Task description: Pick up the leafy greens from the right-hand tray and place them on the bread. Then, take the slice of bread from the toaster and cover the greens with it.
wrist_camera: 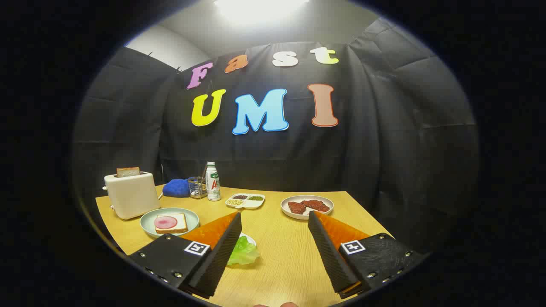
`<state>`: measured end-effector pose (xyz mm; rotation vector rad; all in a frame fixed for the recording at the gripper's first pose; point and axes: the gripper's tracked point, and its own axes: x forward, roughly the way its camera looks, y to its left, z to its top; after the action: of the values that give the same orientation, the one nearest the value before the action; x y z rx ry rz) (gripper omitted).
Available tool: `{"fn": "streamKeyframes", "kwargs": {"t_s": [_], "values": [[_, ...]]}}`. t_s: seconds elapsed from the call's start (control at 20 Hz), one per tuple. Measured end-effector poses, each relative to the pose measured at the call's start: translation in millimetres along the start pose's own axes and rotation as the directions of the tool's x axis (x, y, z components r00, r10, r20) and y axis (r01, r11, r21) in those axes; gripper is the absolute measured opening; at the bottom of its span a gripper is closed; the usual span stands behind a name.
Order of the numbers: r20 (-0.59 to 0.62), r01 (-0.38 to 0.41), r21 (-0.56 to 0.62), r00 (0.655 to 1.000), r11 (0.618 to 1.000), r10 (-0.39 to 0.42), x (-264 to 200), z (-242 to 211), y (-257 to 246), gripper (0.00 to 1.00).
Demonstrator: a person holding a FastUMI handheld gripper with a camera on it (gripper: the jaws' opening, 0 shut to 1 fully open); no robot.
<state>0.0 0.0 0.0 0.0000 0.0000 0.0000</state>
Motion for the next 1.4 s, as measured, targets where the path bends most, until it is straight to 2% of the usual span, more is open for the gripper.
{"fn": "streamKeyframes", "kwargs": {"t_s": [0.4, 0.75, 1.0, 1.2, 1.4], "values": [[-0.014, -0.023, -0.017, 1.0, 1.0, 0.023, 2, -8, 9, 0.96], [-0.015, 0.002, -0.002, 1.0, 1.0, -0.002, 9, -13, 8, 0.96], [-0.125, -0.004, 0.044, 0.992, 0.999, 0.01, 20, -40, 13, 0.96], [-0.24, -0.027, 0.071, 0.97, 0.997, 0.043, 29, -68, 19, 0.96], [-0.304, -0.043, 0.057, 0.951, 0.997, 0.058, 33, -85, 27, 0.96]]}}
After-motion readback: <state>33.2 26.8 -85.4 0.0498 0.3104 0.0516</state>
